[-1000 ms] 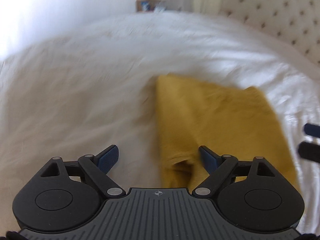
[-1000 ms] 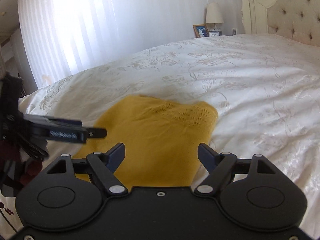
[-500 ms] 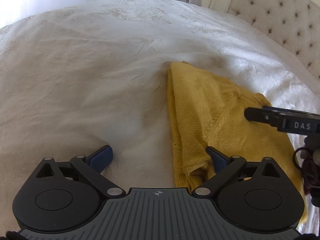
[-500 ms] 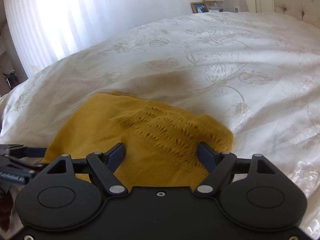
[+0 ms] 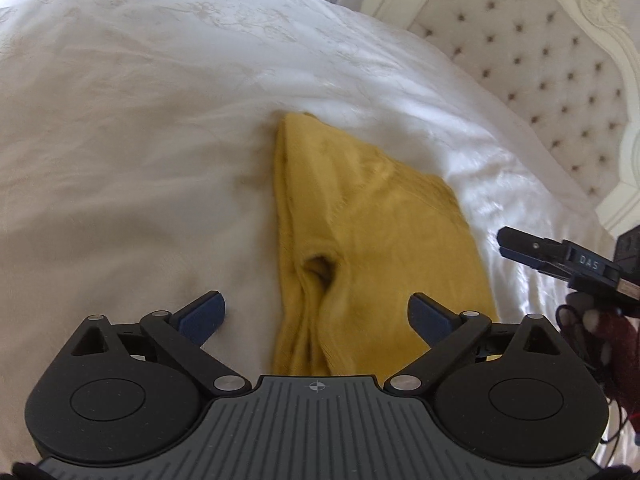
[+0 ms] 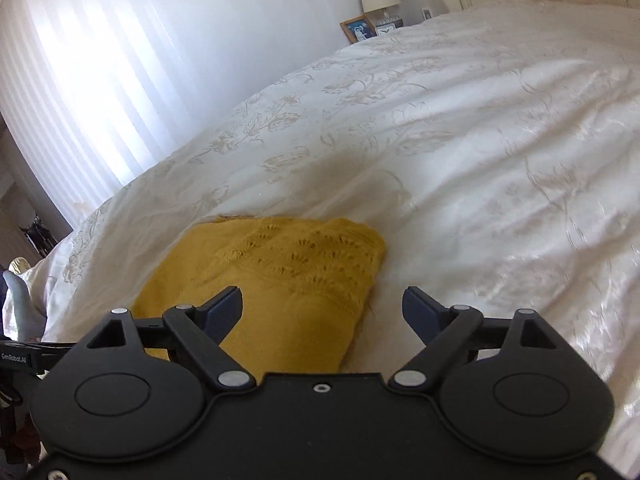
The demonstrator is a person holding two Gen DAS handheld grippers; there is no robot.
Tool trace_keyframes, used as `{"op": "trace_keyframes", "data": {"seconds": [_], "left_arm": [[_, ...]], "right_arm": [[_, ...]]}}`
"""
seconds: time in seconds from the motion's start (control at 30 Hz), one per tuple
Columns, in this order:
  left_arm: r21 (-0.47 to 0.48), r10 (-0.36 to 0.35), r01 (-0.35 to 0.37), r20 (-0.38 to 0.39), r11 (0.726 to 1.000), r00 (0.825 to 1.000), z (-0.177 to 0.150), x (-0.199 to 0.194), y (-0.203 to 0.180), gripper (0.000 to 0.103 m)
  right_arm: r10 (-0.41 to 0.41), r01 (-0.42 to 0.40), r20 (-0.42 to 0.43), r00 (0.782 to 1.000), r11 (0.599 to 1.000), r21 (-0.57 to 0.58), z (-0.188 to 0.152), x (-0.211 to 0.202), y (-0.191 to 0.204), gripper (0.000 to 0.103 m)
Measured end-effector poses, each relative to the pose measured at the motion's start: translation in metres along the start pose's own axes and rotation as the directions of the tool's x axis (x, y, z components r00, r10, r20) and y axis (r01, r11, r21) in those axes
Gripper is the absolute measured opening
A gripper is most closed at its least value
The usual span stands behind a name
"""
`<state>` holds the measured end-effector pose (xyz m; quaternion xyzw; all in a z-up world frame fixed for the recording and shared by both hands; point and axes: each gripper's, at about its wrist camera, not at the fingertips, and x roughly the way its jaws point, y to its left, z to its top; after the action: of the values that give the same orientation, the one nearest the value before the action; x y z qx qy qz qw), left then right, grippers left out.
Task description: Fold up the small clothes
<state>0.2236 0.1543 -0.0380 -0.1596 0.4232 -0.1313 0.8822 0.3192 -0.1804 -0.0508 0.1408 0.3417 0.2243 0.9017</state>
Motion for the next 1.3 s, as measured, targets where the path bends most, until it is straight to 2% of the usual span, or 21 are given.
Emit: {"op": "trace_keyframes", "data": {"seconds": [0.23,0.53,0.63,0.7,0.8,0.9,1.03,1.1,1.17,1.23,1.3], "left_arm": [[0.040,-0.037,0.039,-0.039,0.998,0.999,-0.002,0.027,-0.012,0.100],[0.070,-0.112,0.117,-0.071,0.991,0.991,0.010,0.056,-0.016,0.101],[0.089,-0.119,0.125,-0.072,0.988,0.990,0.013,0.064,-0.022,0.101],[0.088,-0.125,0.131,-0.068,0.987,0.990,0.015,0.069,-0.025,0.102],[0.069,-0.137,0.142,-0.061,0.987,0.989,0.016,0.075,-0.028,0.102],[0.081,-0.136,0.141,-0.064,0.987,0.989,0.014,0.073,-0.031,0.101],[0.077,-0.176,0.182,-0.081,0.980,0.981,0.006,0.059,-0.024,0.098],[0.052,-0.182,0.187,-0.076,0.981,0.980,0.002,0.051,-0.018,0.086],[0.012,-0.198,0.199,-0.063,0.980,0.978,-0.003,0.044,-0.010,0.080],[-0.034,-0.191,0.189,-0.050,0.981,0.980,-0.005,0.043,-0.005,0.064],[-0.061,-0.175,0.172,-0.057,0.983,0.983,-0.004,0.045,-0.003,0.024]], "right_arm": [[0.062,-0.059,-0.033,0.998,0.995,0.085,-0.012,-0.001,-0.020,0.089],[0.202,-0.186,-0.092,0.975,0.969,0.163,-0.007,0.052,-0.022,0.090],[0.239,-0.220,-0.082,0.968,0.957,0.188,-0.002,0.070,-0.022,0.092],[0.255,-0.237,-0.077,0.964,0.953,0.187,0.002,0.079,-0.019,0.098],[0.273,-0.257,-0.067,0.960,0.948,0.189,0.008,0.090,-0.016,0.102],[0.282,-0.266,-0.054,0.958,0.942,0.204,0.012,0.094,-0.016,0.103],[0.299,-0.285,-0.045,0.953,0.937,0.203,0.008,0.085,-0.021,0.102],[0.308,-0.294,-0.047,0.950,0.938,0.186,0.003,0.077,-0.023,0.101],[0.312,-0.301,-0.048,0.949,0.941,0.154,-0.002,0.069,-0.026,0.101],[0.313,-0.304,-0.047,0.949,0.943,0.136,-0.004,0.065,-0.026,0.101],[0.321,-0.313,-0.047,0.946,0.940,0.133,-0.007,0.063,-0.025,0.099]]}}
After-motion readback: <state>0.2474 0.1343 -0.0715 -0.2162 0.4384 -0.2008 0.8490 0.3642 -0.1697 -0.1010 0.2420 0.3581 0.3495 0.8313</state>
